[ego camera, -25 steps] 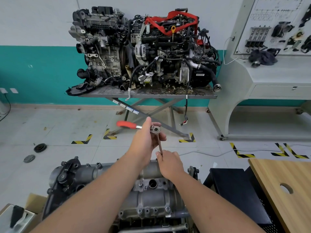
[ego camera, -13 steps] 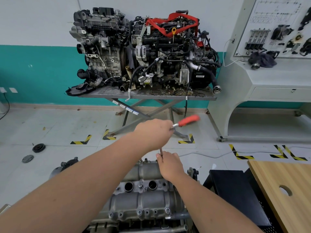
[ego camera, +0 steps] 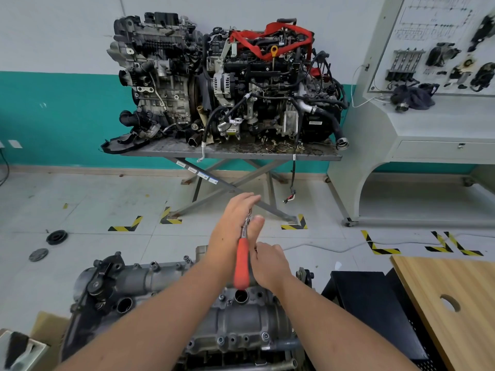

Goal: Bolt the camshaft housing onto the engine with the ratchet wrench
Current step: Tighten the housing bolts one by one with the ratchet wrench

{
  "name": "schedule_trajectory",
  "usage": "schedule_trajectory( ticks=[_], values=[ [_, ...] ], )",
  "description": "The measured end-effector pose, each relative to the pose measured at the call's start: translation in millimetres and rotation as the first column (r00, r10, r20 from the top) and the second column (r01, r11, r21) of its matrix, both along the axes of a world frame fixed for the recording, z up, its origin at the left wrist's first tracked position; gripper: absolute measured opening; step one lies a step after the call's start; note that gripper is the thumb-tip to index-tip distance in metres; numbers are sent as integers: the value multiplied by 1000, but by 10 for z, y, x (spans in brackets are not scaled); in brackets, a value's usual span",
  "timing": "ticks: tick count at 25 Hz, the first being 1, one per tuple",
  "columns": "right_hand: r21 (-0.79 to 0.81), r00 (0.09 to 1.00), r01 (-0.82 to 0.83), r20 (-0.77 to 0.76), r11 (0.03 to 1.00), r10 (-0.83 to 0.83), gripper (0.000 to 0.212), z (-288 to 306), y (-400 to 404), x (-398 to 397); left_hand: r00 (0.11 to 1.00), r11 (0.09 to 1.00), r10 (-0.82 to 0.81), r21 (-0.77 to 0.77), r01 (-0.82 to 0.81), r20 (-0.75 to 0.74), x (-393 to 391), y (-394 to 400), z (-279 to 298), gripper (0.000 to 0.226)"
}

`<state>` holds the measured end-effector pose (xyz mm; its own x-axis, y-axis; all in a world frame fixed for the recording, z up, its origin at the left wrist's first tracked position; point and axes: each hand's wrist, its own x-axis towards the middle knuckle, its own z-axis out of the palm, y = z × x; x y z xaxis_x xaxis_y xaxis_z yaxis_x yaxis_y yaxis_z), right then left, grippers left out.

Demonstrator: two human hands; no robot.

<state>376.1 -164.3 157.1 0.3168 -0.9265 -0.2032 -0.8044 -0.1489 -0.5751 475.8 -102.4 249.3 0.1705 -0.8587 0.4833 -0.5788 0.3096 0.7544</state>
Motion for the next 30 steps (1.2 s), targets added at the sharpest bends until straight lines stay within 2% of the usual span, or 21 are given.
schedule_trajectory(
  ticks=[2,4,6,8,9,10,11,14,17,19,21,23,24,26,27,30],
  values=[
    [-20,999,-32,-32,999,31,31,4,-4,-3,923,1000,-7,-11,3,-385,-148,43,-18,33],
    [-12,996,-68,-57,998,67,30,11,-10,-9,793,998,53,1,-66,-607,-267,6,27,28],
    [-11,993,-94,-72,996,93,31,15,-10,-16,666,994,105,79,-70,-738,-299,-66,76,29],
    [-33,991,-101,-92,994,98,34,11,-11,-24,455,988,115,151,45,-883,-277,-103,141,40],
    [-41,990,-103,-98,994,99,36,5,-12,-27,378,980,128,177,96,-917,-241,-106,163,48],
    [-50,990,-106,-100,993,101,38,3,-10,-22,359,969,148,207,133,-922,-202,-104,187,51],
    [-53,989,-109,-104,993,103,39,2,-8,-18,390,954,180,257,154,-903,-162,-108,216,50],
    [-71,990,-107,-105,992,99,39,-7,-11,-18,597,861,290,477,179,-748,-30,-176,395,32],
    [-63,992,-106,-79,992,101,44,-20,-18,-24,843,761,257,637,125,-472,68,-265,583,22],
    [-36,995,-89,-43,995,87,48,-6,-18,-19,945,745,193,666,35,-265,53,-296,663,25],
    [-20,997,-76,-13,997,76,50,1,-12,-13,995,750,97,659,-52,-32,40,-331,741,32],
    [-43,997,-74,-21,996,73,49,7,5,-14,965,784,-35,606,-135,261,25,-343,788,39],
    [-65,996,-80,-36,995,78,47,8,12,-16,893,812,-105,556,-177,438,21,-342,799,37],
    [-86,995,-87,-53,993,82,43,-3,15,-15,656,884,-211,428,-188,725,-15,-301,768,24],
    [-88,995,-88,-63,992,83,42,-8,18,-16,611,907,-199,379,-181,767,-27,-273,721,21],
    [-93,999,-42,-25,995,40,37,-43,19,-7,637,950,-42,229,-213,770,-58,-201,535,28]
  ],
)
